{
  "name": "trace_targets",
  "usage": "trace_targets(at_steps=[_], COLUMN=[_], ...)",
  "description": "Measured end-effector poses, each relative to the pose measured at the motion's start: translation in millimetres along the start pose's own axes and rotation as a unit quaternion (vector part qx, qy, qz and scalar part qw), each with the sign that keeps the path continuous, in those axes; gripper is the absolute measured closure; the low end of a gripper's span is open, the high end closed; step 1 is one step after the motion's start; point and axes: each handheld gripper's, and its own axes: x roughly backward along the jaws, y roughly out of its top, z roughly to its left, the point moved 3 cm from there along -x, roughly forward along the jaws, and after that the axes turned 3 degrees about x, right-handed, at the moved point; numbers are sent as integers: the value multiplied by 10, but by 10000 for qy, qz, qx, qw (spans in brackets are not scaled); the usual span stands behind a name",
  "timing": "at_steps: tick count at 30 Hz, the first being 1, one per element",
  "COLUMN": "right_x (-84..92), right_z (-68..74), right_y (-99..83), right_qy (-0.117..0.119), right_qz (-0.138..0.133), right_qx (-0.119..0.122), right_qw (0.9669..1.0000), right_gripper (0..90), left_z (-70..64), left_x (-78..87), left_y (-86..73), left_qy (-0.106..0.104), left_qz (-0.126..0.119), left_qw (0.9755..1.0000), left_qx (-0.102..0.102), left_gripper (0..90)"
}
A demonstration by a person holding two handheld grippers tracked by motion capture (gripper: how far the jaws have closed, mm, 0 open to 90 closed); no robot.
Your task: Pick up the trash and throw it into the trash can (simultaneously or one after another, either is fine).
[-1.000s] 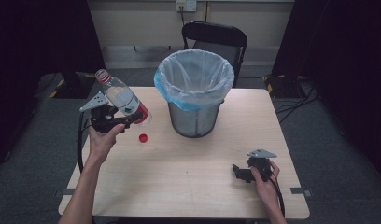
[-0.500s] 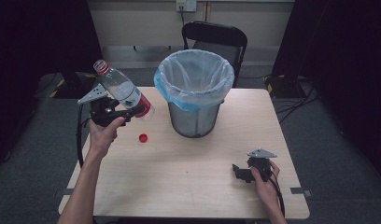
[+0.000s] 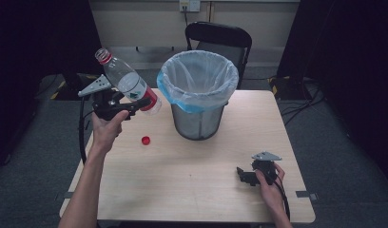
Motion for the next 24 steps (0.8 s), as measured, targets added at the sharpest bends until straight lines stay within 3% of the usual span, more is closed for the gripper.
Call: trace_targets(at_steps=[24], right_x=[1], right_z=[1], right_y=[0], right_qy=[7], right_qz=[6], right_qx=[-3], right_qw=[10000], right_gripper=[111], left_z=[-162], left_x=[-116], left_y=[450], left_qy=[-339], left_qz=[-265], left_qw=[9991], left_qx=[-63], left_gripper=[285])
